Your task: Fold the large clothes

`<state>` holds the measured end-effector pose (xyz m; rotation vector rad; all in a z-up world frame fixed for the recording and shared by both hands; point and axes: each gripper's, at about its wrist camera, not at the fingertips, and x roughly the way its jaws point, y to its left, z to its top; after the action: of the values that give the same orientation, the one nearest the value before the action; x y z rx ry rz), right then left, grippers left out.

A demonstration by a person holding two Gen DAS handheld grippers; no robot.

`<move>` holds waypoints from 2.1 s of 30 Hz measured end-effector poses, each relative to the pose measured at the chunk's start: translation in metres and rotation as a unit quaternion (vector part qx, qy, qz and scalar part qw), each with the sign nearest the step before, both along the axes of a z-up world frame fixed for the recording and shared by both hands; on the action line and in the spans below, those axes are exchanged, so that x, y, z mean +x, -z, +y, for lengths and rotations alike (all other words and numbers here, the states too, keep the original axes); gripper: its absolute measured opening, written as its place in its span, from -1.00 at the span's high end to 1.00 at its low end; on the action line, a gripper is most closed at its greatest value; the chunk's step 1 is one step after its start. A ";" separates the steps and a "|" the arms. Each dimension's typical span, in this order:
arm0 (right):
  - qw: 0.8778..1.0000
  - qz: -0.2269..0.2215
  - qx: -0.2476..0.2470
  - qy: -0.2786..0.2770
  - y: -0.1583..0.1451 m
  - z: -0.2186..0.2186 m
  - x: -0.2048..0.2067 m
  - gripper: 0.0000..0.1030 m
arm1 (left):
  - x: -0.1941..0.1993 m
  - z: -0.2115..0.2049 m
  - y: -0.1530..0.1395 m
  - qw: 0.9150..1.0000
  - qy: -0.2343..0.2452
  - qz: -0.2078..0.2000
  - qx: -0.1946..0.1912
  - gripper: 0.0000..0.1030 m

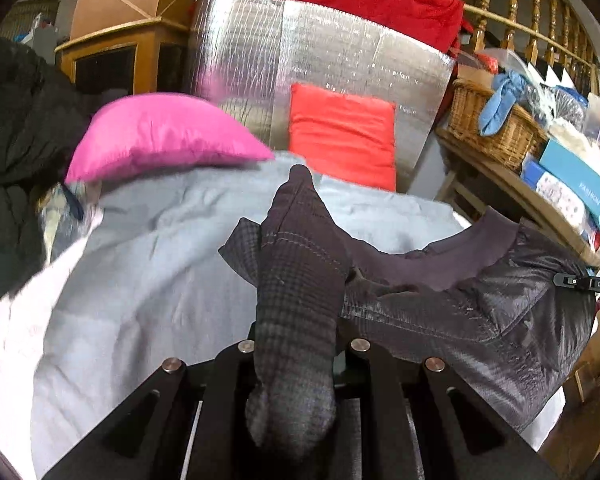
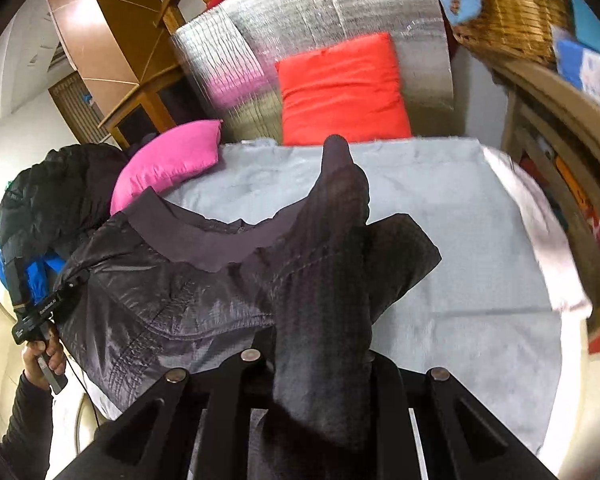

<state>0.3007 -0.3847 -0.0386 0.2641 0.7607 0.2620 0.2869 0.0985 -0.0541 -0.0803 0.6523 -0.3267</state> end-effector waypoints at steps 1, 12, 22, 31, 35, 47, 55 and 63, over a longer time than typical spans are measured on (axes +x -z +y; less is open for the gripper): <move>1.000 0.005 0.004 0.001 0.009 -0.001 -0.003 0.70 | -0.002 0.000 0.007 1.000 -0.001 0.006 0.000 0.70; 0.998 0.051 0.037 0.022 0.089 -0.008 -0.012 0.70 | -0.019 0.008 0.069 0.998 -0.018 0.057 -0.007 0.70; 0.995 0.073 0.057 0.029 0.121 -0.015 -0.011 0.70 | -0.021 0.013 0.098 0.996 -0.027 0.085 -0.018 0.70; 0.993 0.088 0.073 0.033 0.146 -0.024 -0.006 0.59 | -0.019 0.019 0.124 0.992 -0.033 0.116 -0.031 0.61; 0.990 0.096 0.092 0.044 0.159 -0.034 -0.006 0.16 | -0.017 0.029 0.138 0.989 -0.049 0.133 -0.044 0.20; 0.990 0.077 0.086 0.085 0.142 -0.062 -0.027 -0.21 | -0.023 0.063 0.109 0.990 -0.060 0.118 -0.050 -0.20; 0.996 0.067 0.028 0.057 0.116 -0.041 0.021 -0.21 | 0.023 0.035 0.101 0.991 -0.028 0.129 -0.018 -0.25; 0.994 0.107 -0.008 0.034 0.133 -0.027 0.063 0.76 | 0.066 0.008 0.114 0.988 -0.006 0.156 0.014 0.44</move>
<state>0.3634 -0.4121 -0.1713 0.3058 0.9643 0.1635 0.3527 0.1070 -0.1684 -0.1099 0.9660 -0.2953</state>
